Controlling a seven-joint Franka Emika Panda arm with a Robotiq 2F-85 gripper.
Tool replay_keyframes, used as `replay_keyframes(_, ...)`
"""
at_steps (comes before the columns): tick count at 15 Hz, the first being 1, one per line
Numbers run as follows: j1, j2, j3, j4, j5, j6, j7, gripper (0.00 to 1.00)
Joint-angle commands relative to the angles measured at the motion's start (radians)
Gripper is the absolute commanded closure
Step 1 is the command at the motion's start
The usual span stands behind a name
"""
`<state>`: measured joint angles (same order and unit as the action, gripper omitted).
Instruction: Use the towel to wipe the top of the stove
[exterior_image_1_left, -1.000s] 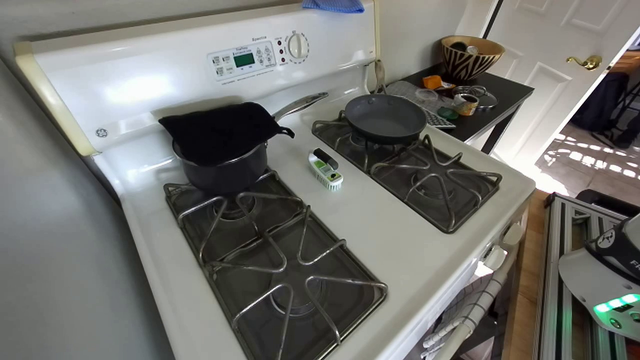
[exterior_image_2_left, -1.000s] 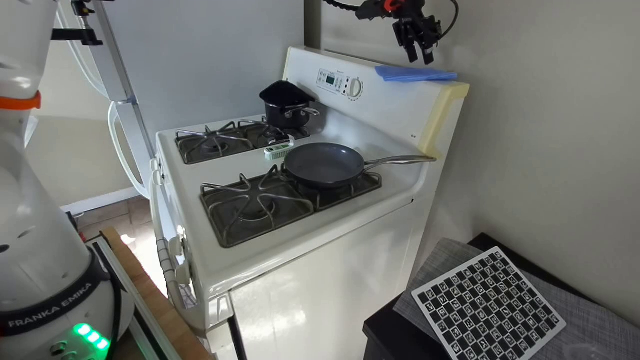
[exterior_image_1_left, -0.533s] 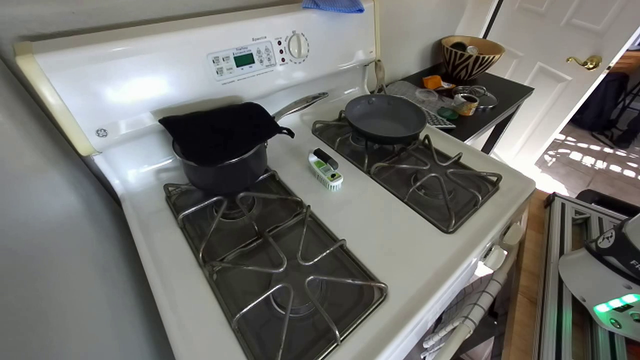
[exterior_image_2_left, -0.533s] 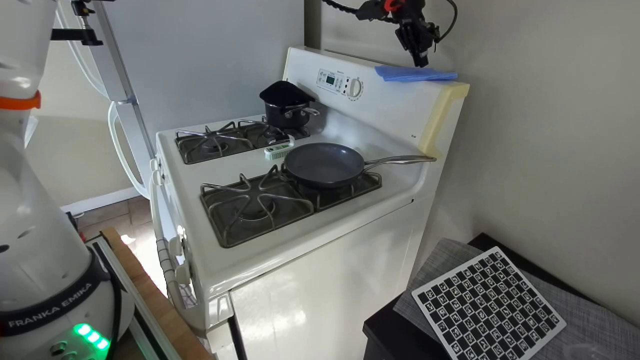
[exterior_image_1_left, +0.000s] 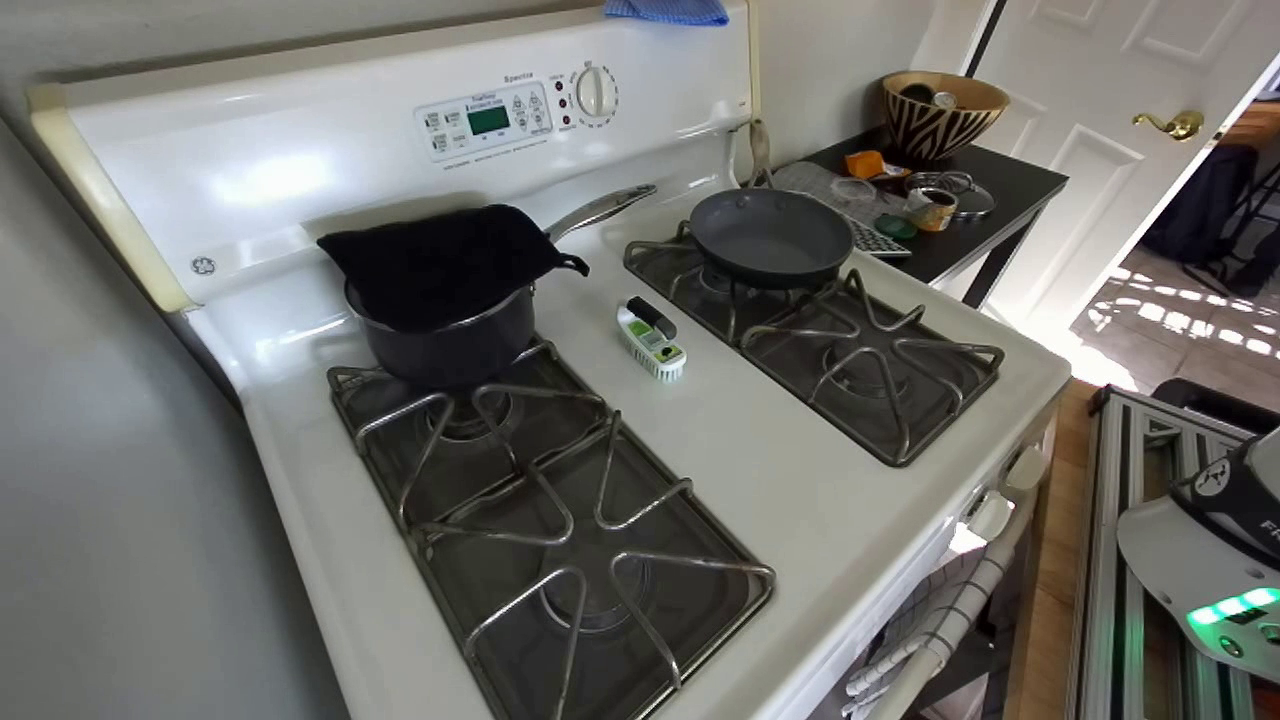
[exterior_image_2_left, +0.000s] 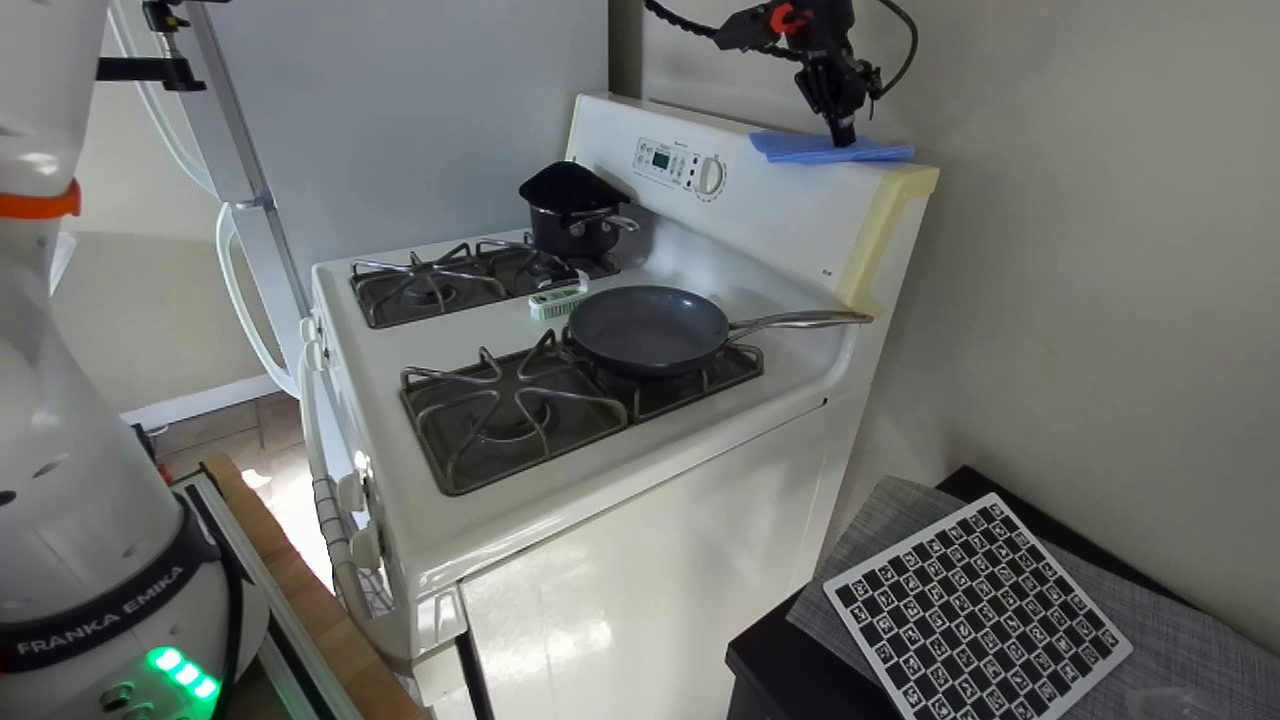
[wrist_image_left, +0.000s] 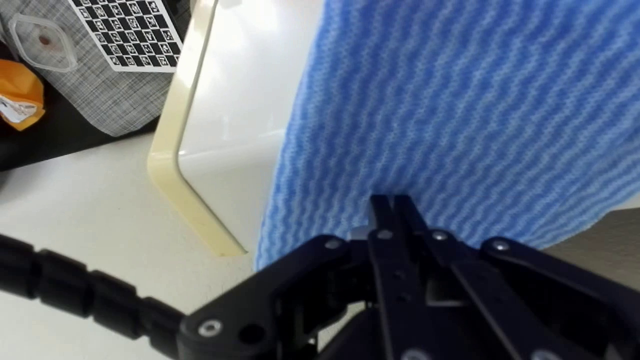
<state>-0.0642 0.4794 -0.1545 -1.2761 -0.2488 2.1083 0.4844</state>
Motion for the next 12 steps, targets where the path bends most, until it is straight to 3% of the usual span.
replay_keyframes(1, 0.011, -0.042, -0.010, -0.064, 0.027, -0.036, -0.005, 1.00)
replay_keyframes(12, 0.042, -0.010, 0.008, -0.030, 0.034, -0.055, -0.013, 1.00)
